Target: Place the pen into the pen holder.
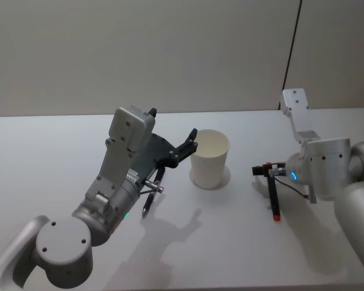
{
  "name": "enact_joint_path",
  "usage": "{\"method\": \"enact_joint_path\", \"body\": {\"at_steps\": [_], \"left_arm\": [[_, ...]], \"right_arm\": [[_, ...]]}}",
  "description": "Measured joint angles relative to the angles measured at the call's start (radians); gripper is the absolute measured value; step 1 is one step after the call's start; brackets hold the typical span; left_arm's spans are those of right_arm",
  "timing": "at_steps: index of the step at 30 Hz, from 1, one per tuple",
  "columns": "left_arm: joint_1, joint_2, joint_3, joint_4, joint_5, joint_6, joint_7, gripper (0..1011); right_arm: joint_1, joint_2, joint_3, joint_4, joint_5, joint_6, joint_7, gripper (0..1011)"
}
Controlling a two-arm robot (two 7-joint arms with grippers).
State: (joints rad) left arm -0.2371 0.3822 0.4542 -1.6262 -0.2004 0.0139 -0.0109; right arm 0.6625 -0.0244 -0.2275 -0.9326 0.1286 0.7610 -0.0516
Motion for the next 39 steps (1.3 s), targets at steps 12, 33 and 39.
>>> {"method": "enact_joint_path", "body": {"at_steps": [12,33,39], "left_arm": [[0.000,0.000,0.000,0.000,0.000,0.000,0.000,1004],[0.000,0.000,0.000,0.000,0.000,0.000,0.000,1004],[0.000,0.000,0.000,0.000,0.000,0.000,0.000,1004]], "right_arm": [[0.017,-0.010,0.000,0.050,-0.007,-0.022,0.004,862],[0.040,-0.021,0.007,0.125,-0.013,-0.045,0.004,217],[0.045,-0.024,0.012,0.139,-0.013,-0.051,0.003,185]]}}
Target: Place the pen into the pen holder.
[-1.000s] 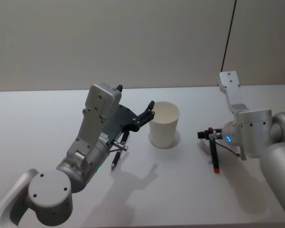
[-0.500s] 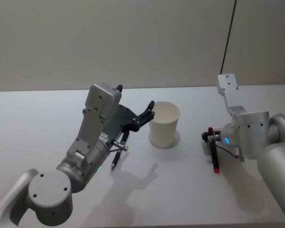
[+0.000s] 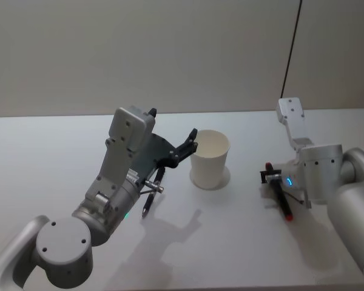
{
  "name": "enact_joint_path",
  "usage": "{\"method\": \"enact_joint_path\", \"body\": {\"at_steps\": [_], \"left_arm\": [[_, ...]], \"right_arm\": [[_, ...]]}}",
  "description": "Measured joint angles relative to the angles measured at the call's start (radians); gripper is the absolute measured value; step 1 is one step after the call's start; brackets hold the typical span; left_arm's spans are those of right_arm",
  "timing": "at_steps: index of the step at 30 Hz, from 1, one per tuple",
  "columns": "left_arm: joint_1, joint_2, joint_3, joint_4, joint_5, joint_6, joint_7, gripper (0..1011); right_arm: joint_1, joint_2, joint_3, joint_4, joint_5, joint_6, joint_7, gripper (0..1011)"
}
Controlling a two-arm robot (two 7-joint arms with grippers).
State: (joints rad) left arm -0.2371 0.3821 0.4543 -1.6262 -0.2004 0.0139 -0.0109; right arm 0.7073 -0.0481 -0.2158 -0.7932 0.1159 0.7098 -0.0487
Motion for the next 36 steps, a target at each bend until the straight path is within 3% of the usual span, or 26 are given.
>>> {"method": "enact_joint_path", "body": {"at_steps": [8,20,36], "left_arm": [[0.000,0.000,0.000,0.000,0.000,0.000,0.000,1004],[0.000,0.000,0.000,0.000,0.000,0.000,0.000,1004],[0.000,0.000,0.000,0.000,0.000,0.000,0.000,1004]], "right_arm": [[-0.002,0.000,0.005,-0.002,0.002,-0.005,0.002,185],[-0.047,0.011,0.007,-0.096,-0.007,-0.057,0.031,185],[-0.139,0.037,0.005,-0.265,-0.025,-0.216,0.086,185]]}}
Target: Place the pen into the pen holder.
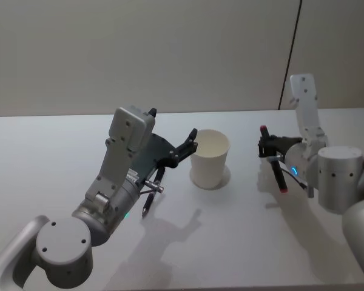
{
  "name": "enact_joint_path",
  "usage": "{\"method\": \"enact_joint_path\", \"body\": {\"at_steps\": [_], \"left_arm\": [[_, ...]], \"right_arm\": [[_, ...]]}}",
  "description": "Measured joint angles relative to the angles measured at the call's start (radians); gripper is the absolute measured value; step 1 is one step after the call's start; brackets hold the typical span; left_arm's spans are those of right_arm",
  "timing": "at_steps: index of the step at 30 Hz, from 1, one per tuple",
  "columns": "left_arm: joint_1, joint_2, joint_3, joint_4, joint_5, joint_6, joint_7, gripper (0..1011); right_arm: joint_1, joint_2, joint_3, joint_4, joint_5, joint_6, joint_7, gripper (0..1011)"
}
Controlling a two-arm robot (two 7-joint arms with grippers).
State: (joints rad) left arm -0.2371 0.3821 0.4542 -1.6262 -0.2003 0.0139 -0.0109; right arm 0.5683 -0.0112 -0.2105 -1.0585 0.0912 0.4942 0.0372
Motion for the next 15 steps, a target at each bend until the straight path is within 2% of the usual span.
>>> {"method": "enact_joint_path", "body": {"at_steps": [11,15], "left_arm": [[0.000,0.000,0.000,0.000,0.000,0.000,0.000,1004],[0.000,0.000,0.000,0.000,0.000,0.000,0.000,1004]], "right_arm": [[-0.038,0.014,-0.002,-0.062,-0.008,-0.148,0.059,185],[-0.045,0.018,-0.002,-0.069,-0.009,-0.226,0.094,185]]}}
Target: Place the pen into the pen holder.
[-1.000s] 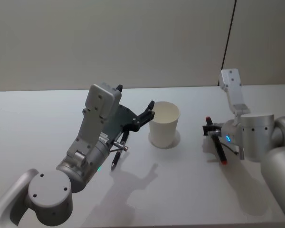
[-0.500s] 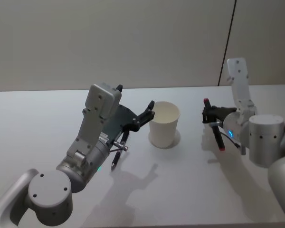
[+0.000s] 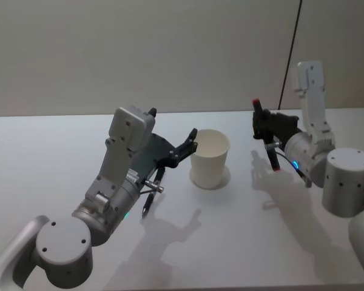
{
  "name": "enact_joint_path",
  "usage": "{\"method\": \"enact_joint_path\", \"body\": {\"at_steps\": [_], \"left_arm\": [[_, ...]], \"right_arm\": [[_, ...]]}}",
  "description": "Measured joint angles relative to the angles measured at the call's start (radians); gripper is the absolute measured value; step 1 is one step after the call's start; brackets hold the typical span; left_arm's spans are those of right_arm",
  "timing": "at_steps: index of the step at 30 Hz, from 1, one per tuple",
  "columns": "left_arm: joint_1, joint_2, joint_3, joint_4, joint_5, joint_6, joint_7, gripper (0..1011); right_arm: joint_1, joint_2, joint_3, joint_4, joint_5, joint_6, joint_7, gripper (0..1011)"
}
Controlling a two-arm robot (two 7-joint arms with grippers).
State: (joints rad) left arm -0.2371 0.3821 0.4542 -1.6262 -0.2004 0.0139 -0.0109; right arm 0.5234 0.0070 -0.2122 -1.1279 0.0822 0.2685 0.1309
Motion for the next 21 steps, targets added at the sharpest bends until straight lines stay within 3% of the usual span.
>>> {"method": "enact_joint_path", "body": {"at_steps": [14,18,19,21], "left_arm": [[0.000,0.000,0.000,0.000,0.000,0.000,0.000,1004],[0.000,0.000,0.000,0.000,0.000,0.000,0.000,1004],[0.000,0.000,0.000,0.000,0.000,0.000,0.000,1004],[0.000,0.000,0.000,0.000,0.000,0.000,0.000,1004]], "right_arm": [[0.016,0.002,0.000,0.045,0.011,-0.250,0.116,185],[0.038,-0.004,-0.003,0.094,0.021,-0.352,0.162,185],[0.038,-0.004,-0.003,0.094,0.021,-0.352,0.162,185],[0.059,-0.012,-0.007,0.141,0.029,-0.418,0.190,185]]}}
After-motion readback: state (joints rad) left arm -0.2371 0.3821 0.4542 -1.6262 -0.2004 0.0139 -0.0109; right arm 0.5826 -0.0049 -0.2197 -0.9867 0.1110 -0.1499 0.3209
